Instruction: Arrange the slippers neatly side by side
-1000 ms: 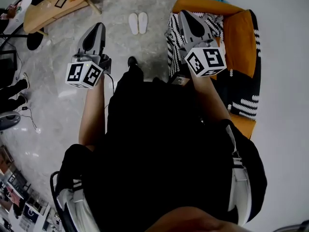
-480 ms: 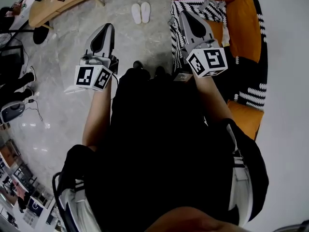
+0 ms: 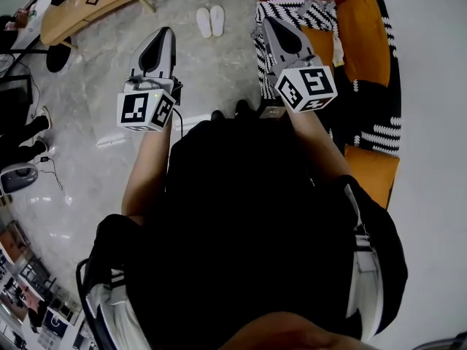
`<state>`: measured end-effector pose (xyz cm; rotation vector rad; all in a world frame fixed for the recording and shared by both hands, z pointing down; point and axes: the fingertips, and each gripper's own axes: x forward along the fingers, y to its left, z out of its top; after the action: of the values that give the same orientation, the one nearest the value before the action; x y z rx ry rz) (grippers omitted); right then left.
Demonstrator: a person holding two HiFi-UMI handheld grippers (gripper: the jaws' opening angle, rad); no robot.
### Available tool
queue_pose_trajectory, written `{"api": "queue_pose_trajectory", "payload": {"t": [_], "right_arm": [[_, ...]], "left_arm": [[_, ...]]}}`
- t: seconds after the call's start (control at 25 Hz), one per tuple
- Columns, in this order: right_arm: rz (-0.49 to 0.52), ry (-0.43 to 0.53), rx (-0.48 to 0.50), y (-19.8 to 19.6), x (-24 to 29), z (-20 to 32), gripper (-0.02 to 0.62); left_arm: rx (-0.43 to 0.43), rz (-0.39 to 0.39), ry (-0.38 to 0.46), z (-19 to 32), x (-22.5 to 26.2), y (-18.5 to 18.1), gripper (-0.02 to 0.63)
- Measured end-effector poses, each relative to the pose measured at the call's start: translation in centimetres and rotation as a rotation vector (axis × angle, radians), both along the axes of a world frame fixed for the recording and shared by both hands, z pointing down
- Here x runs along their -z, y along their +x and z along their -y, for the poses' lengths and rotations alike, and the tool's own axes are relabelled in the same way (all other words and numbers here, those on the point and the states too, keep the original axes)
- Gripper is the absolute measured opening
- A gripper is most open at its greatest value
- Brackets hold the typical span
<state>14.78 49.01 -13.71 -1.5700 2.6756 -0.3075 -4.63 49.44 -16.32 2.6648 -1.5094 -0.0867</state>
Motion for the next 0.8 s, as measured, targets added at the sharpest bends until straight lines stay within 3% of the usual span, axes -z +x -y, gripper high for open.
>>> {"api": "queue_pose_trajectory", "payload": {"t": [0.44, 0.8], "right_arm": [[0.021, -0.029, -0.037, -4.6, -1.2, -2.6, 0.031], [0.038, -0.044, -0.049, -5.3, -1.3, -3.6, 0.031]], "left_arm": [[0.064, -0.032, -0.047, -2.1, -1.8, -7.5, 0.015], [0.039, -0.053, -0.081, -2.8, -2.6, -7.8, 0.014]]}}
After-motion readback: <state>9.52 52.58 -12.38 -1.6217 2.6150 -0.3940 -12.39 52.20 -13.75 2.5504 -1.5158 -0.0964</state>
